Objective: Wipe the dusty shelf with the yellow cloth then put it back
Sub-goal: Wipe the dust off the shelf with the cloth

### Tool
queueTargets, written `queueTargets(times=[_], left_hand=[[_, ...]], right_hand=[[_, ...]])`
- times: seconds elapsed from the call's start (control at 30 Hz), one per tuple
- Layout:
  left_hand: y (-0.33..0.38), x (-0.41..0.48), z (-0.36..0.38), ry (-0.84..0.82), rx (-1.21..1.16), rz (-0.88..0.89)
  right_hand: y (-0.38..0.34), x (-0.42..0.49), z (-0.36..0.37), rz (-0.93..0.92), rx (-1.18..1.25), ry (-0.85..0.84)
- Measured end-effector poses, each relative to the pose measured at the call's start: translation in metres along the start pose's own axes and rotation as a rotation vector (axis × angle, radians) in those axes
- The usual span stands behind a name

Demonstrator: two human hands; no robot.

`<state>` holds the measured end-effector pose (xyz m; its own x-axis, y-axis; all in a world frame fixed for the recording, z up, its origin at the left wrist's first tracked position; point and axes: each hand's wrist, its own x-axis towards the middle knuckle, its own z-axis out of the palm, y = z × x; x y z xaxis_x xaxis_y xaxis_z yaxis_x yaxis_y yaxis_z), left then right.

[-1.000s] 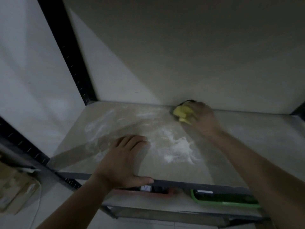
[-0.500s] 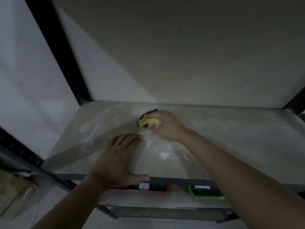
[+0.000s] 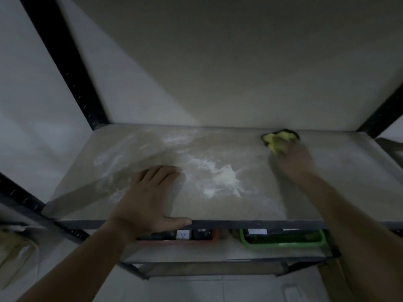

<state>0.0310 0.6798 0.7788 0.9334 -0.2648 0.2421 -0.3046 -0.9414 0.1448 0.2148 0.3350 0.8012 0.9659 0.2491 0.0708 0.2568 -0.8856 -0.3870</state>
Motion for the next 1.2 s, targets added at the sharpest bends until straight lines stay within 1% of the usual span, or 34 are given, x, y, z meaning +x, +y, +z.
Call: queueTargets(times=[0.03,0.07,0.13,0.17,0.23,0.3,0.37,0.4,0.47,0.5,0.57,0.67,0.73,0.8,0.9,0.97,1.03,1.13,1.17,1.2], left_hand=[[0.0,0.0,0.0,0.017,0.006,0.016],[0.0,0.0,0.001,0.029,0.012,0.03],[0.001,-0.001,0.0,0.028,0.012,0.037],[0.0,-0.001,0.0,0.026,0.009,0.035],[-0.001,-0.001,0.001,0.025,0.014,0.034],[-0.002,-0.001,0.002,0.025,0.024,0.032],[-0.002,-0.001,0.002,0.019,0.029,0.019],[-0.002,-0.001,0.002,0.016,0.025,0.016],[-0.003,-0.001,0.002,0.021,0.006,0.017],[-0.003,0.0,0.002,0.024,-0.001,0.018],[-0.004,0.0,0.002,0.022,-0.008,0.013],[-0.005,0.0,0.003,0.02,-0.029,0.007],[-0.005,0.0,0.004,0.017,-0.023,0.008],[-0.005,0.0,0.003,0.006,-0.02,0.002],[-0.004,0.0,0.002,-0.001,-0.034,-0.005],[-0.002,0.0,0.001,-0.003,-0.028,0.0],[0.0,-0.001,-0.001,0.004,-0.015,0.006],[0.001,-0.001,-0.002,0.001,-0.005,0.002],[0.001,-0.001,-0.003,0.005,-0.008,0.003],[0.001,-0.002,-0.003,0.008,-0.013,0.004]], right_hand=[[-0.028,-0.01,0.01,-0.1,0.11,0.014],[-0.054,-0.022,0.026,-0.173,0.118,0.066],[-0.105,-0.039,0.047,-0.22,0.099,0.046],[-0.121,-0.043,0.053,-0.243,0.127,-0.003],[-0.127,-0.04,0.045,-0.235,0.176,-0.051],[-0.098,-0.032,0.018,-0.157,0.143,0.063],[-0.048,-0.025,-0.012,0.04,0.07,0.189],[-0.022,-0.025,-0.024,0.108,-0.003,0.204],[0.018,-0.033,-0.041,0.166,-0.142,0.134],[0.034,-0.039,-0.045,0.195,-0.173,0.107],[0.051,-0.056,-0.048,0.24,-0.151,0.064],[0.05,-0.081,-0.049,0.21,-0.113,-0.039],[0.034,-0.092,-0.046,0.205,-0.05,-0.091],[0.006,-0.1,-0.037,0.157,-0.024,-0.064],[-0.055,-0.102,-0.007,0.102,0.008,-0.037],[-0.1,-0.096,0.02,0.03,0.065,-0.036],[-0.135,-0.089,0.038,-0.024,0.133,-0.067],[-0.14,-0.078,0.028,-0.052,0.261,-0.156],[-0.13,-0.078,0.017,-0.06,0.302,-0.157],[-0.114,-0.077,0.006,-0.059,0.313,-0.122]])
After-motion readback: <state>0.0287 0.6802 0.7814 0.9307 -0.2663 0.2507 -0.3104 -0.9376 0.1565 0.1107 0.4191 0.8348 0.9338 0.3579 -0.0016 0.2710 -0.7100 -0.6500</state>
